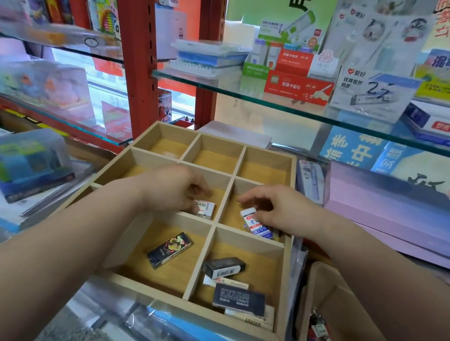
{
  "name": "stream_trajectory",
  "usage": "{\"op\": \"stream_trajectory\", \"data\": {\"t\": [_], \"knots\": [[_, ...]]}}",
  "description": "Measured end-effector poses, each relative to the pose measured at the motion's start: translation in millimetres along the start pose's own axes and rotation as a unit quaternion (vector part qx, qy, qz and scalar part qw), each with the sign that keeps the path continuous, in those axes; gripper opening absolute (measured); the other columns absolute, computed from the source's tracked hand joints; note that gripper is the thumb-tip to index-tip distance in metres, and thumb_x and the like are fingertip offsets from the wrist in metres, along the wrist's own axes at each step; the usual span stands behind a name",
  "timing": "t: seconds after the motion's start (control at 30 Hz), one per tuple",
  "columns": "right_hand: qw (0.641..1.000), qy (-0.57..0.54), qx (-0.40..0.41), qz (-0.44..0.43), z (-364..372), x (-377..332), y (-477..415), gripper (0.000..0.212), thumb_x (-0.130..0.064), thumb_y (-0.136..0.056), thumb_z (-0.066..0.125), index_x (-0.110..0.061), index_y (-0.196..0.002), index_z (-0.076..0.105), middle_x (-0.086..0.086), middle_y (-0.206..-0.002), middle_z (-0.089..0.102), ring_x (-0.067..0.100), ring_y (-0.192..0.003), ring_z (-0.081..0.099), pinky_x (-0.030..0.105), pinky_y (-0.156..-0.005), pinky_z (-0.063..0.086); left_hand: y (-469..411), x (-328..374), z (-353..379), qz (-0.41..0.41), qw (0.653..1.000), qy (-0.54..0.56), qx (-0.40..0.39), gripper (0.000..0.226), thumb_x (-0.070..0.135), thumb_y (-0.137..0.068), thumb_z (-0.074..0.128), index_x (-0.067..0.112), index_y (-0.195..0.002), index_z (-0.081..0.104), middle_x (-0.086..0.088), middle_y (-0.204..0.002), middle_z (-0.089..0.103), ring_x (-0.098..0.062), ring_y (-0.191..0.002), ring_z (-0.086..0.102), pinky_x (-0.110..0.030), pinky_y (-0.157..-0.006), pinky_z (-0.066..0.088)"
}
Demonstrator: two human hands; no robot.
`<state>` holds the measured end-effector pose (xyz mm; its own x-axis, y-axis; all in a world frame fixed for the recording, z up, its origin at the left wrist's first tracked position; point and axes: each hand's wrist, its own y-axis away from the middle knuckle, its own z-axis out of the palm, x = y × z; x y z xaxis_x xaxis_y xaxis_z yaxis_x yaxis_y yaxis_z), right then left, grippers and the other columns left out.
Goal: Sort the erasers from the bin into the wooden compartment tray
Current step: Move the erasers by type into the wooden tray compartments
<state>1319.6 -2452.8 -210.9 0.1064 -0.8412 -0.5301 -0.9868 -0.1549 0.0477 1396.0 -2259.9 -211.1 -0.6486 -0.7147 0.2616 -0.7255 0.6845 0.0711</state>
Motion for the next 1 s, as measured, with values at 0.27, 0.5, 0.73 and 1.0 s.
{"op": "stream_trajectory", "data": {"t": [0.27,0.5,0.73,1.0], "knots": [[0.973,0.119,0.195,-0.039,15,16,17,0.041,-0.015,-0.086,0.056,-0.022,-0.126,0.051,-0.004,-0.138,0.041,0.017,-0.132,0.025,0.023,-0.105,0.014,1,-7,-7,0.038,0.997,0.049,-0.055,0.022,0.007,-0.088,0.056,0.02,-0.094,0.072,0.016,-0.079,0.062,0.017,-0.067,0.053,-0.001,-0.07,0.036],[0.924,-0.249,0.256,0.137,32,25,17,0.048,-0.016,-0.092,0.046,-0.02,-0.138,0.03,0.006,-0.143,0.036,0.022,-0.125,0.043,0.037,-0.104,0.04,1,32,-10,0.097,0.985,0.107,0.097,0.026,0.007,-0.089,0.055,0.018,-0.11,0.065,0.01,-0.101,0.06,-0.003,-0.092,0.053,-0.003,-0.079,0.039],[0.924,-0.237,0.271,0.131,33,25,18,0.045,-0.014,-0.093,0.044,-0.016,-0.137,0.033,0.005,-0.144,0.034,0.02,-0.129,0.038,0.037,-0.11,0.032,-33,67,7,0.124,0.985,-0.112,-0.052,0.034,0.028,-0.086,0.06,0.028,-0.12,0.059,0.009,-0.12,0.06,-0.012,-0.11,0.052,-0.029,-0.096,0.035],[0.915,-0.255,0.287,0.126,36,29,15,0.044,-0.009,-0.091,0.046,-0.017,-0.134,0.038,0.006,-0.141,0.037,0.021,-0.125,0.043,0.039,-0.107,0.036,-33,67,18,0.109,0.99,-0.091,0.0,0.021,0.037,-0.085,0.06,0.022,-0.093,0.071,0.007,-0.097,0.069,-0.01,-0.098,0.053,-0.028,-0.104,0.023]]}}
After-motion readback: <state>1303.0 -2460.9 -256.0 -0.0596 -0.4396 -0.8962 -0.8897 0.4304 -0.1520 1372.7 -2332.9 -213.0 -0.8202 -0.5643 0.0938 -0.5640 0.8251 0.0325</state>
